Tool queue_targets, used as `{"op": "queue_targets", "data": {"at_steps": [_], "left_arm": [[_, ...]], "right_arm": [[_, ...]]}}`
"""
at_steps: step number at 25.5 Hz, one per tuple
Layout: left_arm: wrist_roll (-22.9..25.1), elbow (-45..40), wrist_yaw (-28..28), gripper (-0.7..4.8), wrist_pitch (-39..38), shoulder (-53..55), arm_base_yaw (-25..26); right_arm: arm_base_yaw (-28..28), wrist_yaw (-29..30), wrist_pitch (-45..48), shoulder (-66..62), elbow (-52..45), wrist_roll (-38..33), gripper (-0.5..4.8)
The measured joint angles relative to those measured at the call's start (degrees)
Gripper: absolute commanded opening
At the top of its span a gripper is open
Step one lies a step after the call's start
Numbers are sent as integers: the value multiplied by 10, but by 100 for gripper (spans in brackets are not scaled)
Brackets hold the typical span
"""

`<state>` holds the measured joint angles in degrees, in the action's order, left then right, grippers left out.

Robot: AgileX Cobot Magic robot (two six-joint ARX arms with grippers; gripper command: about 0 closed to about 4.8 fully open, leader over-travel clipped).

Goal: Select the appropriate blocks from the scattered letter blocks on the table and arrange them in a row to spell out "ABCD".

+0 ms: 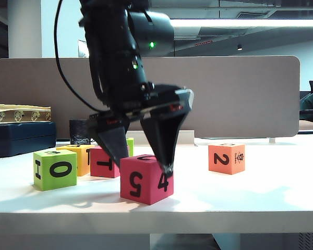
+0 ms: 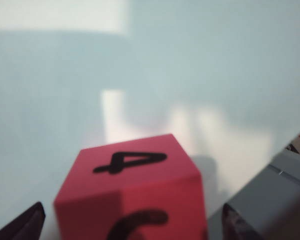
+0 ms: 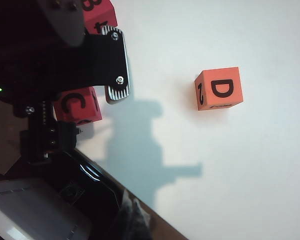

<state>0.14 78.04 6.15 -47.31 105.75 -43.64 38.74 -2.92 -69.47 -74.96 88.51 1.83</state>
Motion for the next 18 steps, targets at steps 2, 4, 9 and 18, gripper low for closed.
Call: {"op": "queue_targets", "data": {"at_steps": [2, 4, 9, 18], "left_arm": [[-1, 0, -2, 375, 1, 9, 0], [-2, 0, -7, 305, 9, 16, 0], [-4, 0, -8, 236, 35, 17, 0], [-42, 0, -96, 236, 133, 16, 0]], "right_arm": [[0, 0, 0, 0, 0, 0, -2], [0, 0, 0, 0, 0, 0, -2], [0, 0, 0, 0, 0, 0, -1], [0, 0, 0, 0, 0, 0, -2]]}}
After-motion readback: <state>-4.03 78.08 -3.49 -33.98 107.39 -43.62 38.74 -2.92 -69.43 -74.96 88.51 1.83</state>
